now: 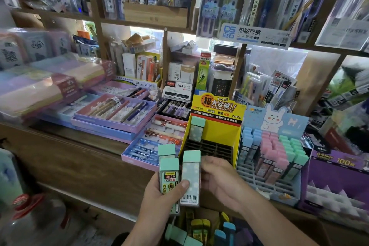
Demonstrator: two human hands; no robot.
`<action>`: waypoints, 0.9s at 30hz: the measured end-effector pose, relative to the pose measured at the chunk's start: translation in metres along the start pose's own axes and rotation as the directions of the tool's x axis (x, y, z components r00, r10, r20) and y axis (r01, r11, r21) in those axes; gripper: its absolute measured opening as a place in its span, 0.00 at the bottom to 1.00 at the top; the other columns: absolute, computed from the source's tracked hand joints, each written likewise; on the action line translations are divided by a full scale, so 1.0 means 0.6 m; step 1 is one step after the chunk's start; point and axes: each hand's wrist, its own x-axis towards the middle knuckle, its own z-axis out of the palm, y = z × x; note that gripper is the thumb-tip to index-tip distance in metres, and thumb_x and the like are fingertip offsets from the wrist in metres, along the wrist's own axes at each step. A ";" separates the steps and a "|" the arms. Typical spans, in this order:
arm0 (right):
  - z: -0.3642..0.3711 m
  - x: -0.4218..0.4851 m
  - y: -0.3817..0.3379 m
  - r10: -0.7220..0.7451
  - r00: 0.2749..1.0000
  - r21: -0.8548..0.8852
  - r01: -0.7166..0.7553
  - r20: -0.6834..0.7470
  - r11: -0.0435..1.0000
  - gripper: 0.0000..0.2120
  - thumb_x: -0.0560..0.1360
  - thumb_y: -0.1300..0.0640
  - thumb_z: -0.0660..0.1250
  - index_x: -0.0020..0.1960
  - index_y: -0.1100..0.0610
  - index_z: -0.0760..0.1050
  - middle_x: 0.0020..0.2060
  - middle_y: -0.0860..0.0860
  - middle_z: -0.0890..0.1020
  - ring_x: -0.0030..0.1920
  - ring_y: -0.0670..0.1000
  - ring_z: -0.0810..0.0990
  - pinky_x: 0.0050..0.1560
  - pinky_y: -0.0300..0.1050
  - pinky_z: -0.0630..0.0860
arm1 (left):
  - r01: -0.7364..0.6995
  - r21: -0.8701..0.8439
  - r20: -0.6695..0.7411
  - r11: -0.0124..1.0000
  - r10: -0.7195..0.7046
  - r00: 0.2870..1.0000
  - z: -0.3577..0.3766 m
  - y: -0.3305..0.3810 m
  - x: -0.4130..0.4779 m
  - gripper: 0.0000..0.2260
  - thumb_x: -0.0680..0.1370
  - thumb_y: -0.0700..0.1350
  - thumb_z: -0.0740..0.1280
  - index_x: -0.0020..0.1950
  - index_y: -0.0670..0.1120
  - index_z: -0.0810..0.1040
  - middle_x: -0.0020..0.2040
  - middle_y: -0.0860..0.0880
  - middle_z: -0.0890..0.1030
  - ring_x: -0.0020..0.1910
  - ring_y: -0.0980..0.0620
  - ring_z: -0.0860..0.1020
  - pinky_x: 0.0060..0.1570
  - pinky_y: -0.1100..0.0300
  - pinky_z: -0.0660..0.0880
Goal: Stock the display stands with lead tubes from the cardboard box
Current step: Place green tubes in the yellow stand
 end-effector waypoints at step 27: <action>-0.051 0.120 -0.107 -0.577 0.798 -0.674 0.330 -0.176 0.661 0.05 0.78 0.65 0.71 0.53 0.59 0.81 0.40 0.53 0.86 0.38 0.48 0.86 0.42 0.40 0.84 | 0.063 -0.055 -0.050 0.996 -0.066 0.997 -0.030 -0.023 0.015 0.10 0.85 0.42 0.60 0.63 0.47 0.78 0.45 0.31 0.83 0.37 0.39 0.82 0.36 0.52 0.78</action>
